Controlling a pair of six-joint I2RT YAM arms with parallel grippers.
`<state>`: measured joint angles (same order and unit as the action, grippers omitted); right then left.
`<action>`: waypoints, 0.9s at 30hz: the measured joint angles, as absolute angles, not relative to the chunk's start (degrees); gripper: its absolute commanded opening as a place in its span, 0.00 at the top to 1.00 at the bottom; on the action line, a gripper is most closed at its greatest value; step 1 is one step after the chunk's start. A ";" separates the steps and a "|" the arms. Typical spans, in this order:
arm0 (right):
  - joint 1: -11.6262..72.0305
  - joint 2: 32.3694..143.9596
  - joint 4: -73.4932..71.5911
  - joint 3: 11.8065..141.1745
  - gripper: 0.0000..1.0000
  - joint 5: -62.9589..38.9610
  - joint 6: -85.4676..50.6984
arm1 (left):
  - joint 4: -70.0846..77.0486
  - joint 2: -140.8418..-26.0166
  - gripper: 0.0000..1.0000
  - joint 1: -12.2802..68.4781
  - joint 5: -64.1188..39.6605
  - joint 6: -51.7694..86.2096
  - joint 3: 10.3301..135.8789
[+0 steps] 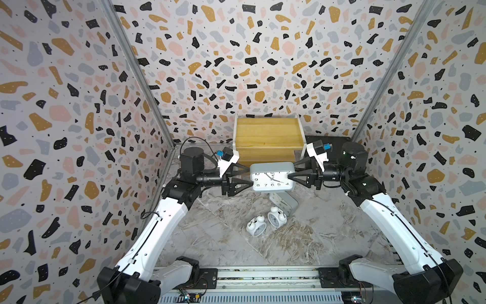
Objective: Place the alarm clocks on the shelf by style
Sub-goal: Pick up the alarm from the center of the board.
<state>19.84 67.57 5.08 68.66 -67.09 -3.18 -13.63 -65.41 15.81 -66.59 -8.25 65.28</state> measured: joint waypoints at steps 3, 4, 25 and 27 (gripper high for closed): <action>19.84 68.64 2.66 68.66 0.81 -67.96 -5.26 | -13.43 -65.41 0.29 15.81 -67.68 -8.12 65.28; 19.84 68.93 1.80 68.66 0.81 -68.23 -6.04 | -13.39 -65.41 0.29 15.81 -68.01 -8.10 65.28; 19.94 69.25 -4.27 68.64 0.79 -71.26 -10.96 | -10.92 -65.71 0.34 18.50 -68.53 -7.55 65.28; 19.94 69.25 -4.21 68.64 0.79 -71.29 -10.87 | -10.44 -65.71 0.37 18.61 -68.55 -7.27 65.28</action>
